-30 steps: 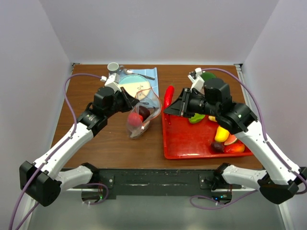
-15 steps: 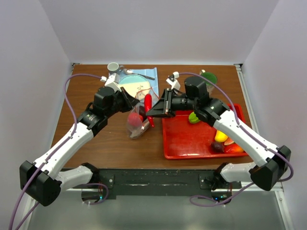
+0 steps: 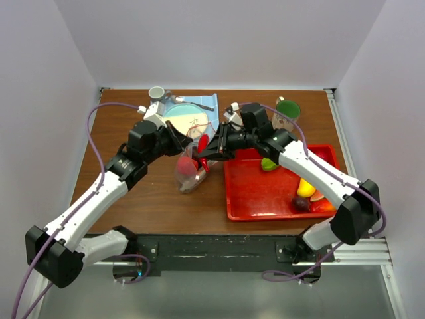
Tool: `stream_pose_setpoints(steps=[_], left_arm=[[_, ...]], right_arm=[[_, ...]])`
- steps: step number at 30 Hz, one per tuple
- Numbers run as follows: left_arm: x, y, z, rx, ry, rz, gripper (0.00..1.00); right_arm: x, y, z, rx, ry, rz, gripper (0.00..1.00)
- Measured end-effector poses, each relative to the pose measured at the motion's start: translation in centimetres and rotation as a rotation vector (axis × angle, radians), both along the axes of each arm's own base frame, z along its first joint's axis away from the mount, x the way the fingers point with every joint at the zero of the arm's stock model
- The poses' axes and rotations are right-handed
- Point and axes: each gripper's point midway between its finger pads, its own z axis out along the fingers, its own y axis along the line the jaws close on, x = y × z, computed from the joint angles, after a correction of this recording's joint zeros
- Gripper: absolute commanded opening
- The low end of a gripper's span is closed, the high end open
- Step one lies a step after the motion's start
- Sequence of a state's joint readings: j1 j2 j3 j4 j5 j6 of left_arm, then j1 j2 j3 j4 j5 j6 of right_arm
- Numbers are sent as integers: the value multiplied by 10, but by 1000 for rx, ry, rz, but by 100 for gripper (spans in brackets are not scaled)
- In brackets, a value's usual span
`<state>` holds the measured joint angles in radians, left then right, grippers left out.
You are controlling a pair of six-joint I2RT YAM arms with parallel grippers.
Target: Place the food in the zip-top bag and seal the zipper
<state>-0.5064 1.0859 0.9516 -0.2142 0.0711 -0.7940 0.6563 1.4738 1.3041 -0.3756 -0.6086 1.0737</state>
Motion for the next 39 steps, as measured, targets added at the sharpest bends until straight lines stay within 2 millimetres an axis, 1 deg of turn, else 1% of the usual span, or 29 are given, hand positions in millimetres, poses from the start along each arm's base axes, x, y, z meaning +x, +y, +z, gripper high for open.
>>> stream_pose_setpoints(steps=[2,3,4,6,7,10,13,15,16,17,18,20,21,22,24,25,26,28,29,31,32,34,36,39], left_arm=[[-1,1,2,-4,-5,0,0],[-1,1,3,-7,-7,1,0],[-2,1,4,-10,-6,2,0],[-2,1,4,-12,-5,2,0],[-2,1,3,-12,-4,2,0],[-3,1,0,-11,4,1,0],[-3,1,-1,-13,7,3,0],[-3,1,-1,-15,6,4,0],[-2,1,-1,-14,6,6,0],[-2,1,-1,-14,6,7,0],[-1,2,-1,-9,3,15,0],[0,4,-2,10,-2,34,0],[-1,6,-3,24,-7,45,0],[-2,7,-3,34,-13,52,0],[-4,8,0,52,-24,55,0],[-5,9,4,59,-29,53,0],[-4,9,8,61,-33,53,0],[-4,8,14,60,-47,47,0],[-4,7,14,64,-49,43,0],[-5,7,13,66,-47,37,0],[-5,7,13,67,-47,34,0],[-5,6,13,70,-49,29,0],[-6,6,12,71,-47,24,0],[-7,5,12,71,-46,19,0]], right_arm=[[11,-5,-3,-37,-7,-44,49],[19,-8,-3,-62,-21,-70,52],[24,-9,-1,-72,-29,-88,61],[34,-9,6,-87,-60,-111,69],[39,-7,9,-92,-79,-120,70],[45,-6,12,-123,-113,-131,70],[44,-14,8,-189,-144,-154,70],[44,-29,7,-256,-182,-193,70],[42,-42,9,-298,-207,-221,72],[42,-56,13,-341,-240,-260,73],[41,-72,17,-380,-278,-304,76],[34,-108,27,-449,-351,-396,79],[31,-122,27,-477,-371,-430,79],[29,-140,23,-509,-386,-473,79],[28,-170,0,-582,-364,-525,79],[30,-185,-19,-623,-332,-551,80],[34,-202,-42,-678,-284,-579,80],[40,-228,-93,-786,-174,-607,84],[40,-238,-119,-842,-111,-606,86],[37,-247,-158,-915,-18,-584,91],[35,-249,-173,-943,18,-571,92],[37,-249,-189,-964,49,-574,95],[44,-249,-191,-954,41,-603,96],[60,-250,-190,-911,16,-684,99]])
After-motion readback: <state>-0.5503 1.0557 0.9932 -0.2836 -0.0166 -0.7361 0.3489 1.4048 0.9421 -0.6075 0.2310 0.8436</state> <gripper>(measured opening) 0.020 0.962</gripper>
